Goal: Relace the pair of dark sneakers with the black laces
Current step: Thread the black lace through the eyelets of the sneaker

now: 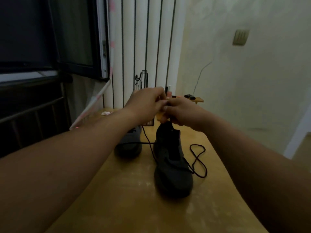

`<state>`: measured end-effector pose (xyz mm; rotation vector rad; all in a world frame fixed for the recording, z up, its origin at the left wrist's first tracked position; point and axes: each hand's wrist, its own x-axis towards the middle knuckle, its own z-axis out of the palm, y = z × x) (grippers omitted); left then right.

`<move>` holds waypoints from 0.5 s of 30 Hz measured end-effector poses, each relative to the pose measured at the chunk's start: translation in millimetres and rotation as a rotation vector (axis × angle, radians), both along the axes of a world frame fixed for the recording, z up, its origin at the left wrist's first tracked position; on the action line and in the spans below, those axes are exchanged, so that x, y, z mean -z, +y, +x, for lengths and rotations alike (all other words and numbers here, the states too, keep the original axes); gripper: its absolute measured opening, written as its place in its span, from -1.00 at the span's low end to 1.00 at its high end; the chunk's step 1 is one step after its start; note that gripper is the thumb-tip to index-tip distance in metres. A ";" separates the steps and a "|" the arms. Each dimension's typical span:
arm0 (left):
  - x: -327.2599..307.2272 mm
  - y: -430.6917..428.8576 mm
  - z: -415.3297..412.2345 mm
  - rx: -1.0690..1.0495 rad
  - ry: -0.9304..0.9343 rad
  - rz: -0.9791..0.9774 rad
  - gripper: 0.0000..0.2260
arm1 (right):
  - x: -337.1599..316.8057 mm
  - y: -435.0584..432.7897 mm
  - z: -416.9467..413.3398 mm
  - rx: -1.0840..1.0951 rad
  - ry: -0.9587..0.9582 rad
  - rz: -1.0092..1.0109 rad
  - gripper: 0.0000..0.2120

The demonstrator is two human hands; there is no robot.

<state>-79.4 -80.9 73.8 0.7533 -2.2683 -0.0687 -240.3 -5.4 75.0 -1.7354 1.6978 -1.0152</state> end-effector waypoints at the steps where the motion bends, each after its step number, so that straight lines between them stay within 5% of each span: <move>1: 2.7 2.8 4.1 -0.046 0.078 0.007 -0.90 | -2.4 -1.9 -2.1 0.011 -0.045 0.015 -0.75; 4: 38.8 21.2 12.8 -0.189 0.397 0.347 -0.74 | -1.3 -1.9 -11.1 0.077 -0.148 0.043 -0.65; 6: 76.0 41.5 10.9 -0.196 0.375 0.900 -0.44 | 1.3 -0.6 -14.8 0.123 -0.173 0.035 -0.63; 8: 105.9 52.4 5.5 -0.193 0.330 1.219 -0.28 | 2.3 0.5 -17.0 0.188 -0.198 0.017 -0.64; 11: 122.0 42.5 -5.1 -0.222 0.478 1.351 -0.37 | -0.2 4.3 -18.0 0.246 -0.228 0.000 -0.67; 15: 103.5 35.3 -16.5 -0.123 0.763 1.398 -0.77 | -6.2 11.4 -22.1 0.261 -0.241 -0.035 -0.66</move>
